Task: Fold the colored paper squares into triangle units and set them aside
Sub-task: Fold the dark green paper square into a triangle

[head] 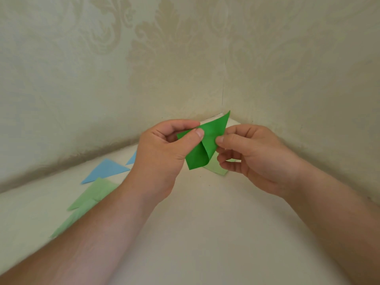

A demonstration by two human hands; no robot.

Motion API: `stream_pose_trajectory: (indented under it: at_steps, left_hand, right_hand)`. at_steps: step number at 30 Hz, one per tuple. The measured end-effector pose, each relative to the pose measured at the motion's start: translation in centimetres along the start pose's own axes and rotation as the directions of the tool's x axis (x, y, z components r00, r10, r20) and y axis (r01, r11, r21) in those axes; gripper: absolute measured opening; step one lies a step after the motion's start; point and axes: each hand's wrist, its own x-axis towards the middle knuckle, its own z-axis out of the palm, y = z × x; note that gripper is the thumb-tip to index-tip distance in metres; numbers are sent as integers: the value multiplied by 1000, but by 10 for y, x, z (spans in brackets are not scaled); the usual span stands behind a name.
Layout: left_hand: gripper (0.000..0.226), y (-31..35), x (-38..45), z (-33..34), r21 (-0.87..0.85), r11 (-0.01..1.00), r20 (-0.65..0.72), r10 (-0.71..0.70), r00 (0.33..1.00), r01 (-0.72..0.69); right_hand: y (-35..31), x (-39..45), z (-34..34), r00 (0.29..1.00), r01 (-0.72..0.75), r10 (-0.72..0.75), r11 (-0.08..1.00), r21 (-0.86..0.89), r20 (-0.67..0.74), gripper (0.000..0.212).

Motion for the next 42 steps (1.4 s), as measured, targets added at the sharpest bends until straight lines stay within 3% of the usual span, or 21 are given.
stream_pose_trajectory:
  at_steps: [10,17,28,30,32,35,42]
  left_hand:
    - [19,-1,3,0,-99,993,21,-69,997,71]
    - [21,-2,3,-1,-92,995,22,-21,1000,23]
    - [24,0,0,-2,4,997,28,81,996,-81]
    - [24,2,-1,-3,42,993,49,111,993,-113]
    - [23,4,-4,-2,67,990,71,122,990,-127]
    - [21,6,-7,0,79,990,80,111,991,-118]
    - [22,3,-3,-3,81,991,74,104,992,-110]
  right_hand:
    - [-2,0,1,1000,9,-8,998,56,-6,20]
    - [-2,0,0,1000,-12,12,998,61,6,15]
    - [-3,-1,-2,998,57,-55,998,-32,41,27]
    - [-4,0,-2,997,75,-74,995,-58,21,22]
    - [-6,-1,-4,995,99,-99,993,-67,13,5]
    - [-7,-2,-6,991,136,-136,986,-99,11,26]
    - [-5,0,-8,986,158,-162,981,-117,-30,30]
